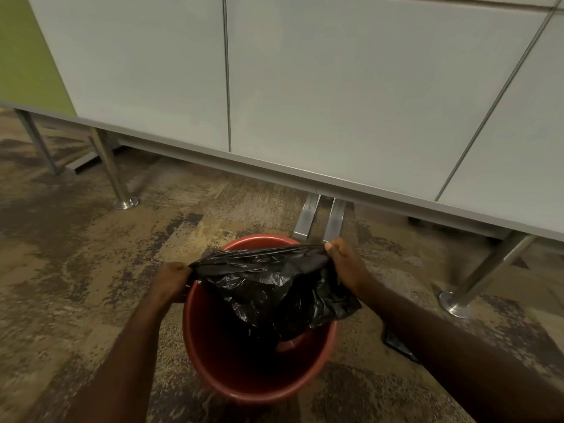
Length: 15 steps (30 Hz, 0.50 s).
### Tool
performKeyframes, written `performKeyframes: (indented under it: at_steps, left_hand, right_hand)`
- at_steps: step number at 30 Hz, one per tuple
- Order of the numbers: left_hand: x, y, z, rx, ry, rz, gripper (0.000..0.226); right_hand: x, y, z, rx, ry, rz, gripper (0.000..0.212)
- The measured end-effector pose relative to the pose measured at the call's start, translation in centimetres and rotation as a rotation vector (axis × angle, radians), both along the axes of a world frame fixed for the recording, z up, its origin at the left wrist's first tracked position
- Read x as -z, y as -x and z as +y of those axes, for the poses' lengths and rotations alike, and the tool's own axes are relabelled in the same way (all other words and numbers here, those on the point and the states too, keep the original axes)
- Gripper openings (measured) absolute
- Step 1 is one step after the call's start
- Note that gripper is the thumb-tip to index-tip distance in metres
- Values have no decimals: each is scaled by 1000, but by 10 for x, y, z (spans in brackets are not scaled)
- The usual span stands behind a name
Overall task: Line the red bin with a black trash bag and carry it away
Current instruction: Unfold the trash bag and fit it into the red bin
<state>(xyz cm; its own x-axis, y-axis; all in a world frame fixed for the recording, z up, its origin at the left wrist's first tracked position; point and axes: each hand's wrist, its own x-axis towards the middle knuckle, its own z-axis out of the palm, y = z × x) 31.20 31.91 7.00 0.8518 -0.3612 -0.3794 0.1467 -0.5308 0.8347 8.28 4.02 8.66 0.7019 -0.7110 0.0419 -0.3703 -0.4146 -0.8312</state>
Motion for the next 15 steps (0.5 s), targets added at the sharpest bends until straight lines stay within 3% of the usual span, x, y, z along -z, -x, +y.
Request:
performKeyframes:
  at_steps: [5, 8, 15]
  left_hand:
    - [-3, 1, -4, -6, 39, -135, 32]
    - [-6, 3, -4, -6, 52, -102, 33]
    - [-10, 4, -7, 65, 34, -46, 40]
  right_hand:
    - [2, -2, 3, 38, 120, -97, 20]
    - [1, -4, 1, 82, 165, -129, 16]
    - [-6, -5, -3, 99, 30, -83, 24]
